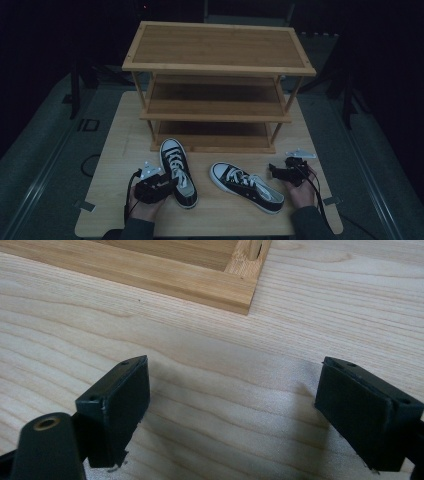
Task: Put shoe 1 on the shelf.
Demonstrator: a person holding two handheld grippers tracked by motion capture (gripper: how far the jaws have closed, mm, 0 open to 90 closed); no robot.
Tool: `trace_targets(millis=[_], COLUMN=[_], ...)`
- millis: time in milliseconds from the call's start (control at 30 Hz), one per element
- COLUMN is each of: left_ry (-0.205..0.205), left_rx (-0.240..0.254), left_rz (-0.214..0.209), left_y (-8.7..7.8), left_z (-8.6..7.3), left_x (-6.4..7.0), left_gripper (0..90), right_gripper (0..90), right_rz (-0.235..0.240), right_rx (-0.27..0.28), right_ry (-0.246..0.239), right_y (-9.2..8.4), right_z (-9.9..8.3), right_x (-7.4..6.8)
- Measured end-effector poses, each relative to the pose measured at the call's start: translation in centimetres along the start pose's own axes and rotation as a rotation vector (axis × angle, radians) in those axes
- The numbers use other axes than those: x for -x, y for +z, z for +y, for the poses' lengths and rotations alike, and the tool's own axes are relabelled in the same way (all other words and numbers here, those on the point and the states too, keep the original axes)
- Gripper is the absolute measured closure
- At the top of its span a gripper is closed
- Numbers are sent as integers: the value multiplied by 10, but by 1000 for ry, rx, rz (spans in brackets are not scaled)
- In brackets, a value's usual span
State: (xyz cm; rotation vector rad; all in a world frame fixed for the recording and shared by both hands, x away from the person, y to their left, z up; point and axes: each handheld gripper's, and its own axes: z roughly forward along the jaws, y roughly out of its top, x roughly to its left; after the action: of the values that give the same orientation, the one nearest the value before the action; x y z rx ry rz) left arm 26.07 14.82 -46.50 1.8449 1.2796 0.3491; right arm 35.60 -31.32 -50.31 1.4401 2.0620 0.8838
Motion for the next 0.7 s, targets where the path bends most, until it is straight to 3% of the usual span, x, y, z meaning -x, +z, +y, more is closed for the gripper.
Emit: trace_targets(millis=[100,167,233,400,600,700], left_ry=[-13,-1,11,9,4,4], left_rx=[-11,-11,-12,-8,-10,-22], left_rz=[7,-3,15,41,73,108], left_y=[5,5,2,-4,-8,-2], left_z=[1,1,2,3,4,4], left_x=[0,1,1,-1,-2,2], left_gripper=[606,687,766,847,862,756], right_gripper=[138,138,138,138,138,138], right_rz=[0,0,0,0,0,0], right_rx=[0,0,0,0,0,0], right_ry=[0,0,0,0,1,1], right_y=[0,0,0,0,0,0], right_z=[0,0,0,0,0,0], right_x=[0,0,0,0,0,0])
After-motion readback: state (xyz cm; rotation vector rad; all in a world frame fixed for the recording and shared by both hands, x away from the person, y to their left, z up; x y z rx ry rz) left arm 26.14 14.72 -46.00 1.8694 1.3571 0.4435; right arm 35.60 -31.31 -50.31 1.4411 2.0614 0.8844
